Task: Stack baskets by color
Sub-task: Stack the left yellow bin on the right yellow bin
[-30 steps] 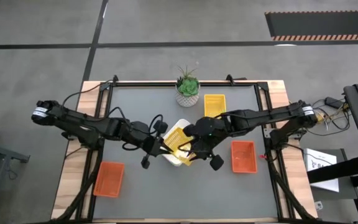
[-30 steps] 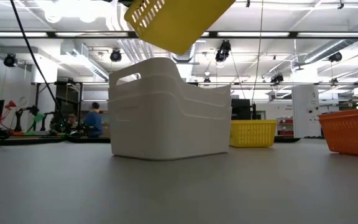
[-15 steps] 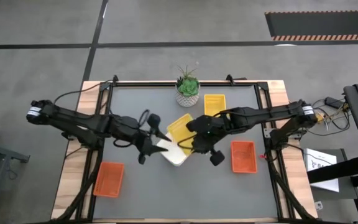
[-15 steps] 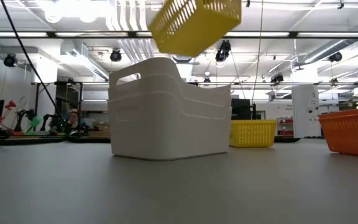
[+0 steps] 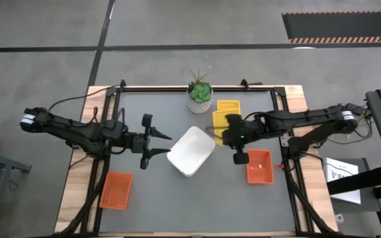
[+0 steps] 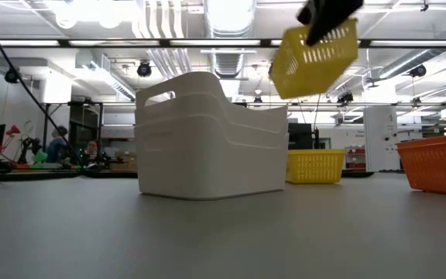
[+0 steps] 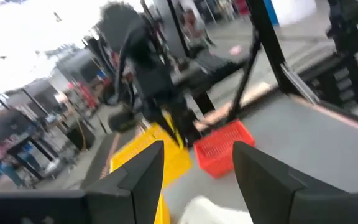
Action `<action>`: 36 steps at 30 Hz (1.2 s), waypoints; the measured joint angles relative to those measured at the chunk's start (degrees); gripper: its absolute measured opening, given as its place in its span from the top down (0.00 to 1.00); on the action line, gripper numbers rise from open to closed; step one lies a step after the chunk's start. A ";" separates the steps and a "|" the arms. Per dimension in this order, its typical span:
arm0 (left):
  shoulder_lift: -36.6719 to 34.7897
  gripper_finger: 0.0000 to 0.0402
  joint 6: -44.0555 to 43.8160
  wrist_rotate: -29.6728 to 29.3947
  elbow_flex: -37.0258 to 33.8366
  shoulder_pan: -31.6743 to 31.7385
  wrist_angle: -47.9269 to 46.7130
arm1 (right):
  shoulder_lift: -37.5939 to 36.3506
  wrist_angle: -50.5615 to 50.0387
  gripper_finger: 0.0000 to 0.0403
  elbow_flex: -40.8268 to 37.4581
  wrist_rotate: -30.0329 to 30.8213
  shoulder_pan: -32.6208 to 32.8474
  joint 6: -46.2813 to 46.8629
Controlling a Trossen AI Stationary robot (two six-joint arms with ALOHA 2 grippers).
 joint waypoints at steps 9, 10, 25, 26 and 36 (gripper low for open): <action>-2.42 0.56 1.59 -0.29 -5.47 0.07 9.08 | -10.23 14.93 0.98 -19.37 2.29 -3.60 6.30; -2.53 0.56 1.61 -0.31 -5.61 0.11 9.04 | -10.86 16.69 0.98 -20.93 2.30 -4.40 6.04; -2.18 0.56 2.80 -0.33 -5.54 0.11 9.02 | -7.57 32.61 0.98 -31.07 -1.74 -20.93 -13.89; -2.18 0.56 2.86 -0.33 -5.56 0.11 9.00 | -7.20 32.69 0.98 -31.07 -2.02 -21.70 -15.13; -2.07 0.56 2.98 -0.33 -5.56 0.11 9.01 | -1.56 35.08 0.98 -31.05 -8.14 -28.28 -18.86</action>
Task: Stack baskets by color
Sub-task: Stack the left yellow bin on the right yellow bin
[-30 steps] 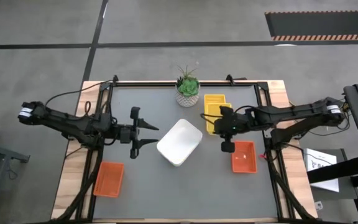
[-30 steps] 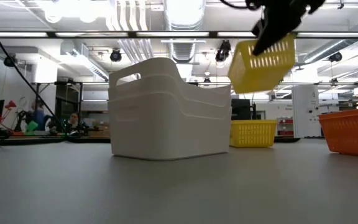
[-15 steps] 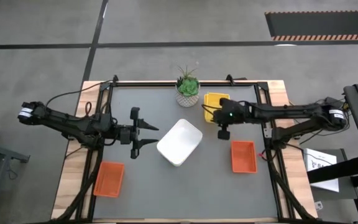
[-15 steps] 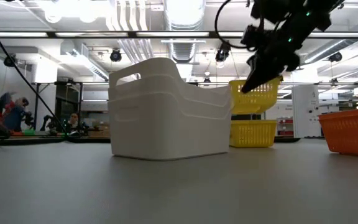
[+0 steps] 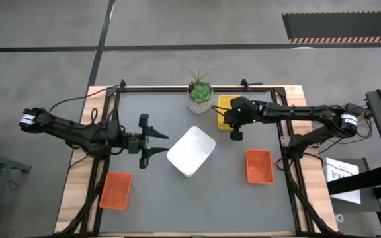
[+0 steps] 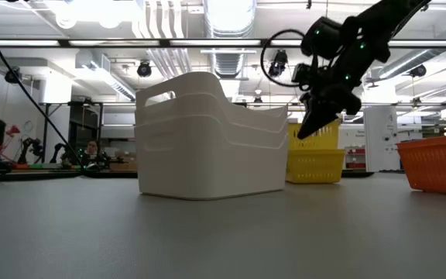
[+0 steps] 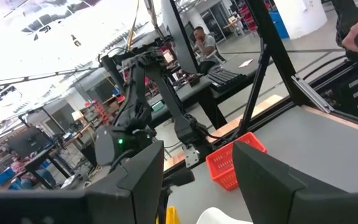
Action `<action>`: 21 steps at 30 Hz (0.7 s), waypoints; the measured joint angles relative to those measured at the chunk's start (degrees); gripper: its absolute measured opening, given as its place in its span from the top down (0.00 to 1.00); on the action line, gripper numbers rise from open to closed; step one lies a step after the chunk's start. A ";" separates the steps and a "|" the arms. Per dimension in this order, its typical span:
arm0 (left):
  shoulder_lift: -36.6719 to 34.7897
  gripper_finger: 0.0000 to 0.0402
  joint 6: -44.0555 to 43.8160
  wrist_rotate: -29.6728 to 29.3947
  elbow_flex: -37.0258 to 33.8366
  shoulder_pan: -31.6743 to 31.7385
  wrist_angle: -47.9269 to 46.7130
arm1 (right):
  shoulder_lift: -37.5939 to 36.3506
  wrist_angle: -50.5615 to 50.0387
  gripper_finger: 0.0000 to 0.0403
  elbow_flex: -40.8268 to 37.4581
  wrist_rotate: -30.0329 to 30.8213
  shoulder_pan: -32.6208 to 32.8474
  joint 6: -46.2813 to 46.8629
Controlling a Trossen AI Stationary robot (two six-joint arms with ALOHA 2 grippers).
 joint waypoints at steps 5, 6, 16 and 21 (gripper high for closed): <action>0.02 0.56 0.00 0.00 -0.02 0.00 -0.03 | 2.49 0.15 0.98 0.00 -0.04 -0.69 0.88; 0.02 0.56 0.00 -0.13 -0.02 0.00 -0.08 | 2.79 0.15 0.97 0.01 -0.04 -0.69 0.90; 0.04 0.56 0.04 -2.56 -0.04 0.00 -0.54 | 4.76 0.31 0.82 0.11 0.08 -0.69 4.32; 0.04 0.56 0.04 -2.56 -0.07 0.00 -0.52 | 3.02 -0.62 0.73 0.11 0.87 -0.69 5.90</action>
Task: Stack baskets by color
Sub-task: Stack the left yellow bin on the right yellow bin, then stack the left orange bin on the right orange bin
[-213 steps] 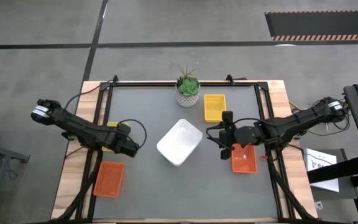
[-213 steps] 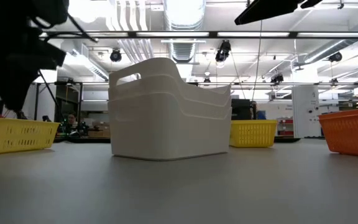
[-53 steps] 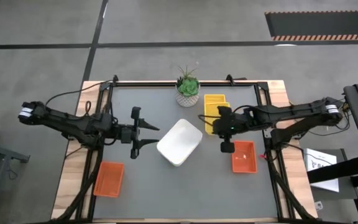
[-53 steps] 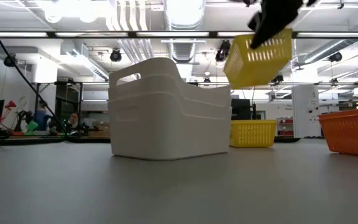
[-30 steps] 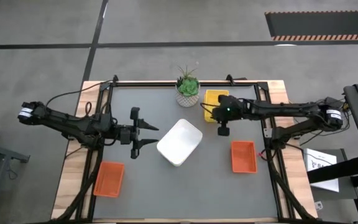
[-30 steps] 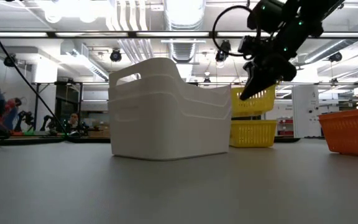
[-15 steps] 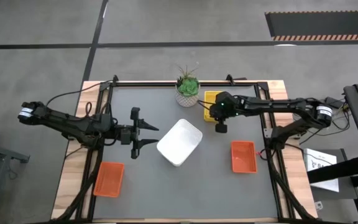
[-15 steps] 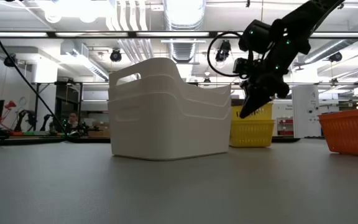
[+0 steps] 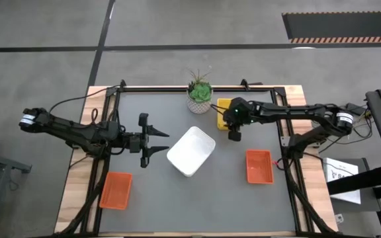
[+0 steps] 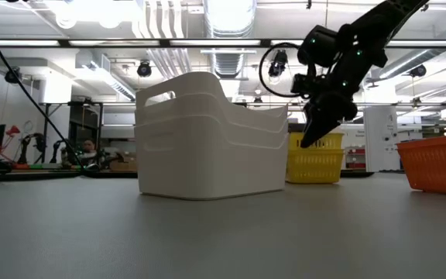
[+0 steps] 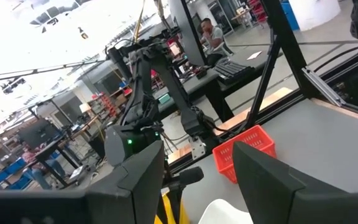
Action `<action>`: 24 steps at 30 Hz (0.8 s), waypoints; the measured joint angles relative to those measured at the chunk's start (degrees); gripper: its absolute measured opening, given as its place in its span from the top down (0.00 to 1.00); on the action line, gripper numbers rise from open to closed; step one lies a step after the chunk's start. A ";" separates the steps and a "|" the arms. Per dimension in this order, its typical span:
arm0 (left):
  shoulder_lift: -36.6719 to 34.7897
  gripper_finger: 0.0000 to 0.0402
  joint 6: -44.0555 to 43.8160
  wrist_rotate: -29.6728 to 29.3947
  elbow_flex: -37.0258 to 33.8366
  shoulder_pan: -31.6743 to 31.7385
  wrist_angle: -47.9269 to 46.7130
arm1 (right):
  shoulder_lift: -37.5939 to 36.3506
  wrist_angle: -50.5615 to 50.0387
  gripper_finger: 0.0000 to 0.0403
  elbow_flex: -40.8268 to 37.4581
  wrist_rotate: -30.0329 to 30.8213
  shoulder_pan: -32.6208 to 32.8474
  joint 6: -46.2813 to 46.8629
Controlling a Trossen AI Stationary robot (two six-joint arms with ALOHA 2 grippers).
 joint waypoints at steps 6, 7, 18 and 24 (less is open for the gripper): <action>0.00 0.56 -0.04 0.00 -0.02 0.00 -0.02 | -3.67 -1.95 0.66 0.45 0.05 0.02 4.42; 0.00 0.56 -0.11 0.00 -0.02 0.00 -0.15 | -4.46 -2.15 0.65 0.46 0.02 0.02 5.64; 1.02 0.56 -5.29 -3.48 -0.07 0.00 -2.29 | -15.14 11.01 0.68 -6.11 7.79 8.51 17.50; 5.20 0.56 -15.10 -6.03 0.26 -0.02 -2.06 | -19.31 28.40 0.72 -13.06 9.06 15.11 15.35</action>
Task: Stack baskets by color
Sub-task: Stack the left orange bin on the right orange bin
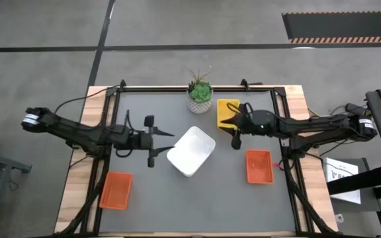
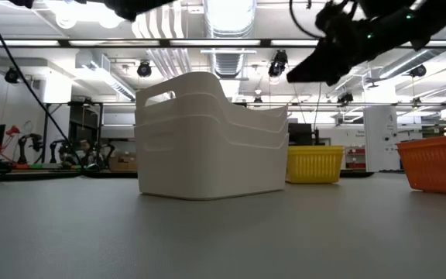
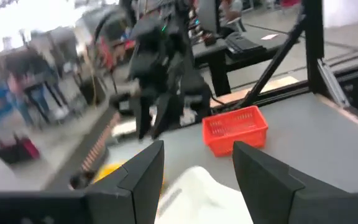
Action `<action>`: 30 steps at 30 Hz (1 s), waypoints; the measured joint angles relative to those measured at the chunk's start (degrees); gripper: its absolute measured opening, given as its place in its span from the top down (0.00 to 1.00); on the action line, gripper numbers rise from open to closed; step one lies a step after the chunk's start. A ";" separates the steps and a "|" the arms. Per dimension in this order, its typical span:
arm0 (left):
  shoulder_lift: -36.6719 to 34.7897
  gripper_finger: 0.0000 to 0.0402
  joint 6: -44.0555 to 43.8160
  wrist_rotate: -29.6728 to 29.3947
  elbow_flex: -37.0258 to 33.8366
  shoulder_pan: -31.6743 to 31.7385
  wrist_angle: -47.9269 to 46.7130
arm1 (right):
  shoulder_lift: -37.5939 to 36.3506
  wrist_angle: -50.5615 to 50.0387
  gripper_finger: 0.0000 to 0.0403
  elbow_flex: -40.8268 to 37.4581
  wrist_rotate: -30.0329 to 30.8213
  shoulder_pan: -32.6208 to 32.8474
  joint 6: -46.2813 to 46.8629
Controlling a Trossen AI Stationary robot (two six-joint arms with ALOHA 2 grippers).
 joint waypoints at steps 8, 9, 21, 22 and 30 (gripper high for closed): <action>4.28 0.56 -35.14 -2.10 3.91 -5.22 -15.09 | -2.65 8.05 0.78 -2.86 -0.43 4.15 -8.56; 4.14 0.56 -40.77 -2.12 5.79 -6.33 -19.12 | -2.90 8.02 0.79 -2.89 -0.44 4.24 -9.64; 15.60 0.56 -117.11 19.27 19.18 -20.96 -73.76 | -2.78 7.42 0.82 -2.80 -0.44 4.30 -15.81; 16.82 0.56 -119.32 21.26 19.43 -21.82 -73.83 | -2.58 7.45 0.82 -2.79 -0.44 4.30 -15.85; 25.42 0.56 -121.76 25.59 16.94 -23.63 -74.08 | -2.51 7.36 0.83 -2.80 -0.43 4.30 -16.06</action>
